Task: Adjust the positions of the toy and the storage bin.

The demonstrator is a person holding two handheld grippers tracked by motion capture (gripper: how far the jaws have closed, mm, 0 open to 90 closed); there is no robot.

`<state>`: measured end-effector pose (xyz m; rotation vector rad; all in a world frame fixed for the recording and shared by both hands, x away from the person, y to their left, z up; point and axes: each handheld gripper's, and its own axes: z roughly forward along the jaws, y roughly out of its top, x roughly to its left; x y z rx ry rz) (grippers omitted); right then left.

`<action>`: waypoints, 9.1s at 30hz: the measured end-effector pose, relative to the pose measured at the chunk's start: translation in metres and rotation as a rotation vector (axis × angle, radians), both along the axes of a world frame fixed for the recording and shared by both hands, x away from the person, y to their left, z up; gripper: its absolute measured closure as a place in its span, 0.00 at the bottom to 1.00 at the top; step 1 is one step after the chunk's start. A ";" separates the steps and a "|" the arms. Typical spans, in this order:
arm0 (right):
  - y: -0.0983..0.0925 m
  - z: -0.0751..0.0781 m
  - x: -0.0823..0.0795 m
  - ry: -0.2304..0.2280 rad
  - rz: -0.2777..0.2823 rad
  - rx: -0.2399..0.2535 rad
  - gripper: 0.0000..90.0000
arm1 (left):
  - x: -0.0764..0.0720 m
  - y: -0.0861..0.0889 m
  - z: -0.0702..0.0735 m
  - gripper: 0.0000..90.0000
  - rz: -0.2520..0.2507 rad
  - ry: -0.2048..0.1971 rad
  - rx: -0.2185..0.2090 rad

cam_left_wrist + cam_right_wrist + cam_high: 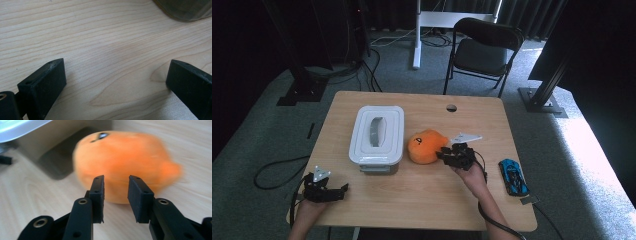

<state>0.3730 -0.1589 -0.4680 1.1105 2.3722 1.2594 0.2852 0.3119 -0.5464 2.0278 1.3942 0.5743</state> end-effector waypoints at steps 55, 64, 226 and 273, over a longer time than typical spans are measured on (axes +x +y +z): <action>-0.018 -0.017 -0.018 0.116 0.001 0.046 0.93 | 0.000 0.000 0.000 0.04 0.000 0.000 0.000; 0.004 -0.019 -0.033 0.146 0.055 0.086 0.90 | 0.000 0.000 0.000 0.04 0.000 0.000 0.000; -0.168 0.025 0.036 -0.089 -0.465 0.078 0.13 | 0.002 -0.009 0.009 0.02 -0.018 -0.021 -0.024; 0.008 -0.028 0.052 -0.045 -0.130 0.043 0.14 | 0.067 -0.006 0.011 0.02 0.040 -0.037 -0.003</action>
